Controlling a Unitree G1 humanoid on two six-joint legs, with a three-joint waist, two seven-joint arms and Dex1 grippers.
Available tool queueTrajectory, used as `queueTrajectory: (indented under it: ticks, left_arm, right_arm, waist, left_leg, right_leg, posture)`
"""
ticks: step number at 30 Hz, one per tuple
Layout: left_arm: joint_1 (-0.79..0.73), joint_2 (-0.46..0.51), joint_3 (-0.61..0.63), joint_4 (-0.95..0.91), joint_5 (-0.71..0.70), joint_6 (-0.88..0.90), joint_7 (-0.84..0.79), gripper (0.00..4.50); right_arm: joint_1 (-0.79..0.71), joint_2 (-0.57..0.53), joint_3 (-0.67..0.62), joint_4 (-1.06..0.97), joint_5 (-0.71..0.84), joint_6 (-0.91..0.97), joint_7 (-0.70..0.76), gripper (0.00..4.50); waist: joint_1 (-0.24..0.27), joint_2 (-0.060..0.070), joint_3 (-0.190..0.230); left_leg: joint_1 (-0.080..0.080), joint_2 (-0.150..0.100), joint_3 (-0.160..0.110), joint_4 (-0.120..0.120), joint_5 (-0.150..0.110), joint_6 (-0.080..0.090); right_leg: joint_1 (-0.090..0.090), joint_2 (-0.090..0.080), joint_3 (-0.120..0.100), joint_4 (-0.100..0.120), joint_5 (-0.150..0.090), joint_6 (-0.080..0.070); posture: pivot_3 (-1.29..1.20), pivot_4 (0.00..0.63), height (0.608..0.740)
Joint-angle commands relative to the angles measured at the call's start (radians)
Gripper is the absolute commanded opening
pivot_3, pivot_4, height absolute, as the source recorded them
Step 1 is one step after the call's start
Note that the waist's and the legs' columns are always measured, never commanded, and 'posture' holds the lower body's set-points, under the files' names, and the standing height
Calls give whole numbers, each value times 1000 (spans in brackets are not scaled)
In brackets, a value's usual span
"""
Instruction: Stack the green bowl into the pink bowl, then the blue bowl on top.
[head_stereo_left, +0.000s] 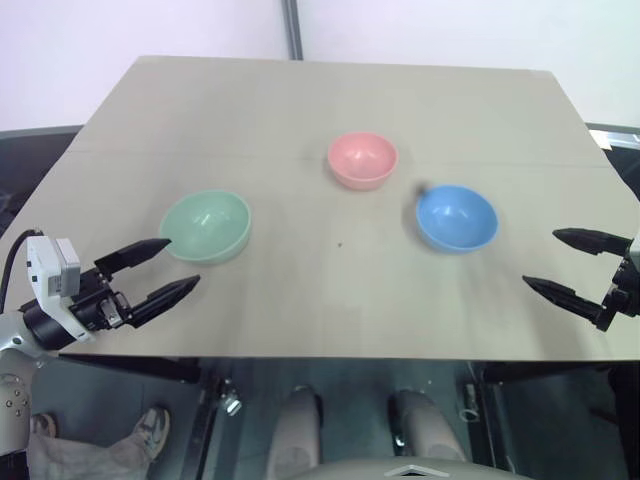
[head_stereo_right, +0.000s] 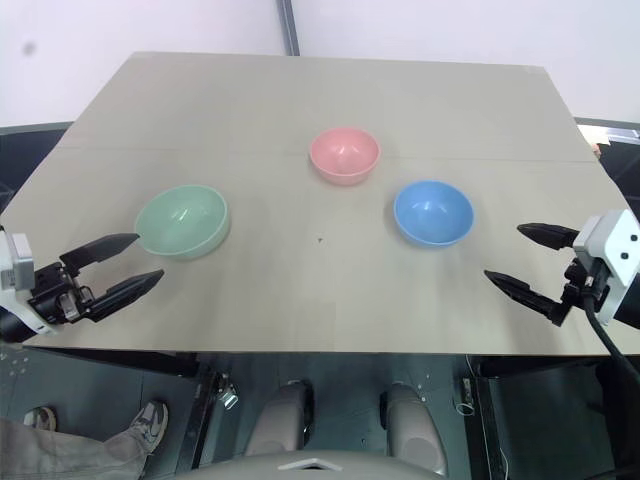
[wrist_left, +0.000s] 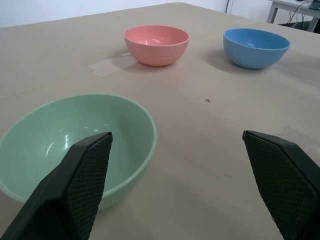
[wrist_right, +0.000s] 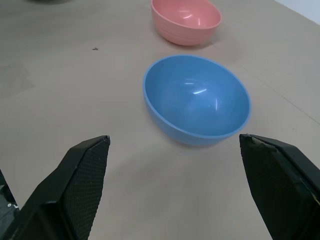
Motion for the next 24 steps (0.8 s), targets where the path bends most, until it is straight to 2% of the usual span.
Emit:
queueTrajectory:
  ticks: [1,8,12,16,19,21,24]
  left_arm:
    - [-19,14,19,-20,-7,0,14,4403]
    - [-80,0,-44,-57,-14,36,62,4403]
    - [-87,-2,-56,-89,-20,50,75,4403]
    - [-87,23,-69,-148,-61,148,106,4403]
    - [-110,29,-75,-194,-123,218,128,4403]
    - [-118,50,-109,-232,-101,177,53,4403]
    - [-120,80,-128,-259,-103,188,10,4403]
  right_arm:
    - [-45,-9,7,-10,6,-20,-20,4500]
    - [-229,30,193,-60,3,31,-163,4500]
    - [-336,47,310,-53,2,37,-180,4500]
    - [-503,54,519,-15,-145,9,-211,4500]
    - [-670,115,648,90,-175,27,-181,4500]
    - [-833,208,780,256,-267,4,-169,4500]
    - [-987,312,894,464,-384,-79,-157,4500]
  waist:
    - [0,0,0]
    - [-4,0,0]
    - [-8,0,0]
    - [-18,1,0]
    - [-25,1,1]
    - [-30,1,1]
    - [-39,2,1]
  left_leg:
    - [0,0,0,0,0,0]
    - [0,0,0,0,0,0]
    - [-1,0,0,0,0,0]
    - [-1,0,0,-1,0,0]
    - [-1,0,0,0,0,0]
    - [-1,0,0,0,0,0]
    - [0,0,-1,0,0,0]
  right_leg:
    - [0,0,0,0,0,0]
    - [0,0,0,1,0,0]
    - [0,0,0,0,4,-1]
    - [-2,0,0,0,4,-1]
    - [-1,0,0,1,4,-1]
    - [-2,0,0,2,5,-1]
    - [-2,1,0,3,5,-1]
  posture:
    - [0,150,740]
    - [0,150,740]
    - [0,150,740]
    - [0,150,740]
    - [0,150,740]
    - [0,150,740]
    - [0,150,740]
